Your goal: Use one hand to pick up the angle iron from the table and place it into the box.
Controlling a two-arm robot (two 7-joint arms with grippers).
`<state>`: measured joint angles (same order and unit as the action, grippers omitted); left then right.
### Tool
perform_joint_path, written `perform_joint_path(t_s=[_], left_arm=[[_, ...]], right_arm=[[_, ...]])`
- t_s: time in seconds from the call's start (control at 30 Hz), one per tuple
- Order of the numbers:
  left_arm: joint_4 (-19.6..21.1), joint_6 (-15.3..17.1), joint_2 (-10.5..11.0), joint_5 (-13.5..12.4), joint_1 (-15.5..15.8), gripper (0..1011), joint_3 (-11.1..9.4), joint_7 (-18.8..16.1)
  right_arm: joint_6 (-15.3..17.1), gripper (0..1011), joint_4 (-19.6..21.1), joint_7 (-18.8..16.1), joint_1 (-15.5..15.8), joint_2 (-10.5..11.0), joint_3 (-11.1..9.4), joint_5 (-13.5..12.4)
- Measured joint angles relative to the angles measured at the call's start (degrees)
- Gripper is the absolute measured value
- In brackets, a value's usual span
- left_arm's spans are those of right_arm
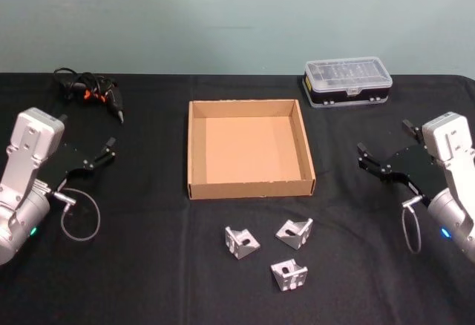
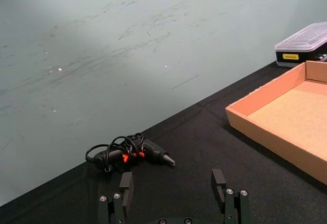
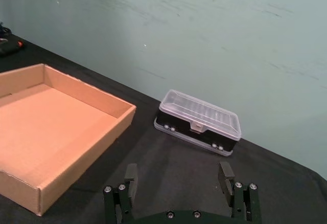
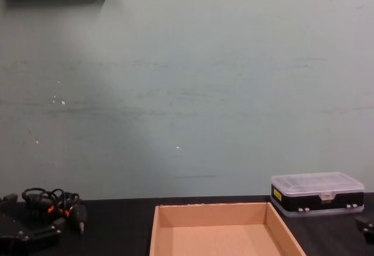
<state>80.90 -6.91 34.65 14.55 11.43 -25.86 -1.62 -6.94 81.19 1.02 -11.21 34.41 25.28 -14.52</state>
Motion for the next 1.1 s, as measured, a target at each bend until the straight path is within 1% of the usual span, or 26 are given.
perform_joint_path(t_s=[0.17, 0.27, 0.37, 0.4, 0.47, 0.5, 0.6, 0.63, 0.67, 0.7, 0.8, 0.83, 0.87, 0.93, 1.07, 1.1], left_arm=[[0.0, 0.0, 0.0, 0.0, 0.0, 1000, 0.0, 0.0], [0.0, 0.0, 0.0, 0.0, 0.0, 1000, 0.0, 0.0], [0.0, 0.0, 0.0, 0.0, 0.0, 1000, 0.0, 0.0], [0.0, 0.0, 0.0, 0.0, 0.0, 1000, 0.0, 0.0], [0.0, 0.0, 0.0, 0.0, 0.0, 1000, 0.0, 0.0], [0.0, 0.0, 0.0, 0.0, 0.0, 1000, 0.0, 0.0], [0.0, 0.0, 0.0, 0.0, 0.0, 1000, 0.0, 0.0], [0.0, 0.0, 0.0, 0.0, 0.0, 1000, 0.0, 0.0], [0.0, 0.0, 0.0, 0.0, 0.0, 1000, 0.0, 0.0], [0.0, 0.0, 0.0, 0.0, 0.0, 1000, 0.0, 0.0], [0.0, 0.0, 0.0, 0.0, 0.0, 1000, 0.0, 0.0], [0.0, 0.0, 0.0, 0.0, 0.0, 1000, 0.0, 0.0], [0.0, 0.0, 0.0, 0.0, 0.0, 1000, 0.0, 0.0], [0.0, 0.0, 0.0, 0.0, 0.0, 1000, 0.0, 0.0], [0.0, 0.0, 0.0, 0.0, 0.0, 1000, 0.0, 0.0], [0.0, 0.0, 0.0, 0.0, 0.0, 1000, 0.0, 0.0]], right_arm=[[0.0, 1000, 1.59, -1.7, 0.61, 0.4, -0.94, -0.4], [0.34, 1000, 3.25, -3.44, 1.11, 1.31, -1.67, -0.96], [1.27, 1000, 5.38, -6.08, 1.58, 3.04, -2.35, -1.71], [1.78, 1000, 6.62, -7.76, 1.73, 4.13, -2.7, -2.12], [2.12, 1000, 7.71, -9.29, 1.84, 5.14, -2.99, -2.44], [2.36, 1000, 8.98, -10.74, 2.02, 6.32, -3.41, -2.69], [2.73, 1000, 11.01, -12.88, 2.26, 8.13, -4.16, -3.08], [3.13, 1000, 12.37, -14.44, 2.33, 9.36, -4.59, -3.34], [3.4, 1000, 12.95, -15.25, 2.32, 10.02, -4.71, -3.43], [4.24, 1000, 14.17, -17.34, 2.15, 11.37, -4.82, -3.59], [5.62, 1000, 15.92, -21.07, 1.52, 13.59, -4.75, -3.9], [6.49, 1000, 16.79, -23.63, 1.03, 14.77, -4.6, -4.19], [6.49, 1000, 16.79, -23.63, 1.03, 14.77, -4.6, -4.19], [7.81, 1000, 18.4, -28.95, -0.4, 17.17, -3.95, -4.48], [8.57, 1000, 19.55, -34.08, -2.19, 19.11, -3.07, -3.94], [8.88, 1000, 20.0, -36.5, -3.11, 19.8, -2.6, -3.5]])
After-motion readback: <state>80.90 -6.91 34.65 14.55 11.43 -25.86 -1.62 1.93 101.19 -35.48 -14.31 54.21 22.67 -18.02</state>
